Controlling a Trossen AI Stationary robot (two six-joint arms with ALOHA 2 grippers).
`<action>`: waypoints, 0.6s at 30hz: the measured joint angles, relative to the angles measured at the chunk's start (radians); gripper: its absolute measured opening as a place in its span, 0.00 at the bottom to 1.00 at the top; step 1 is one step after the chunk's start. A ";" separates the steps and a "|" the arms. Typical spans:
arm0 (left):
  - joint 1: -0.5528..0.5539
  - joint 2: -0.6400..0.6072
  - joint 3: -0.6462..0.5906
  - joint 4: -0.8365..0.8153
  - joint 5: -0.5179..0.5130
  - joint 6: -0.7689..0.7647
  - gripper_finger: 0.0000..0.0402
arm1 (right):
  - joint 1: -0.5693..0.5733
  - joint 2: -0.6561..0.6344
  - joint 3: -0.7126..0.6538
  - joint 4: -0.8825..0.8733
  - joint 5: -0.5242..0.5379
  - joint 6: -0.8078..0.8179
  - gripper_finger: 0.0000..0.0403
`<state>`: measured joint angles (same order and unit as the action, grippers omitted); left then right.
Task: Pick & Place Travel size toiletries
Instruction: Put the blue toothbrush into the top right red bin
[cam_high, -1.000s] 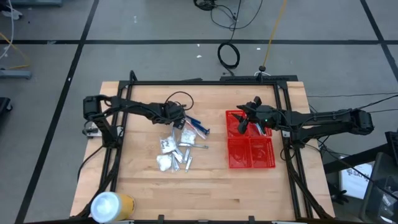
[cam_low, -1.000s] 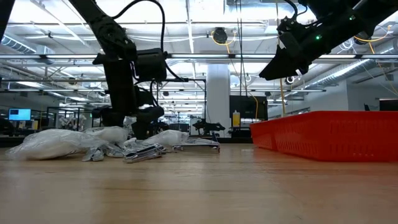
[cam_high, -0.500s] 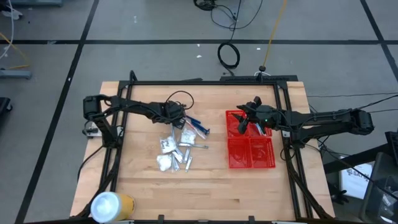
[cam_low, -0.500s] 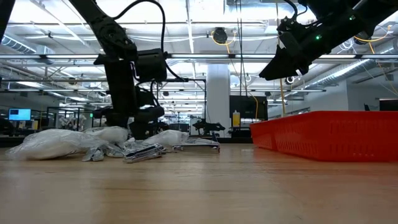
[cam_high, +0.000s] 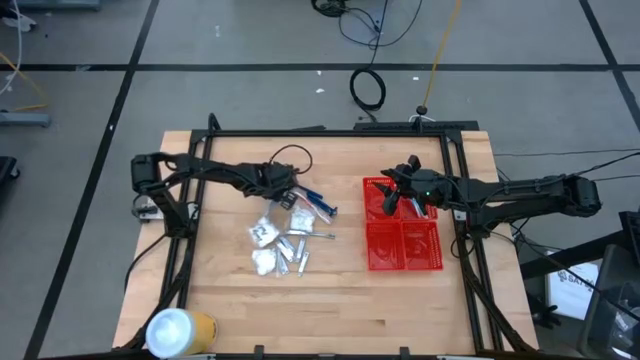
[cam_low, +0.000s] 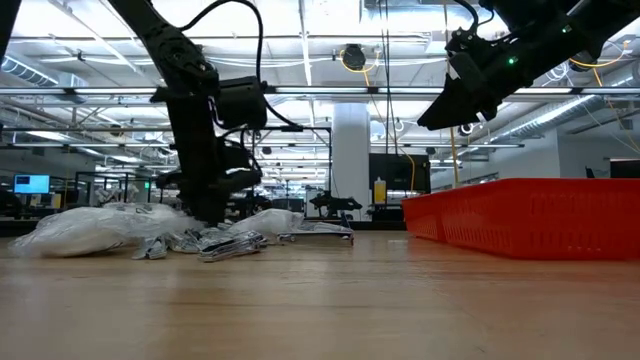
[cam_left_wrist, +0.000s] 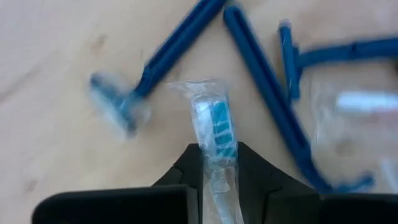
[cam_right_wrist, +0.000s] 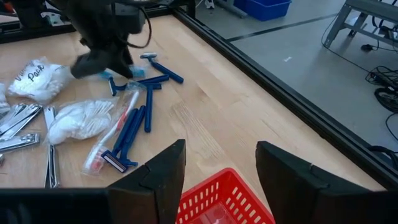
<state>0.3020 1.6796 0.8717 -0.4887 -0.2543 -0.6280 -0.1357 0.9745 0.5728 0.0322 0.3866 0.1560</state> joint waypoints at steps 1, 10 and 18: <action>-0.004 -0.019 0.005 -0.011 -0.002 0.008 0.12 | 0.000 0.000 0.000 0.000 0.000 0.000 0.46; -0.066 -0.212 0.044 0.080 -0.091 0.185 0.11 | 0.000 0.000 0.000 0.000 0.000 0.001 0.45; -0.102 -0.294 0.046 0.370 -0.163 0.449 0.12 | 0.000 0.008 0.000 0.011 0.000 0.015 0.44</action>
<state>0.1998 1.3853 0.9176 -0.1186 -0.4173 -0.1788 -0.1356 0.9823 0.5728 0.0435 0.3869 0.1711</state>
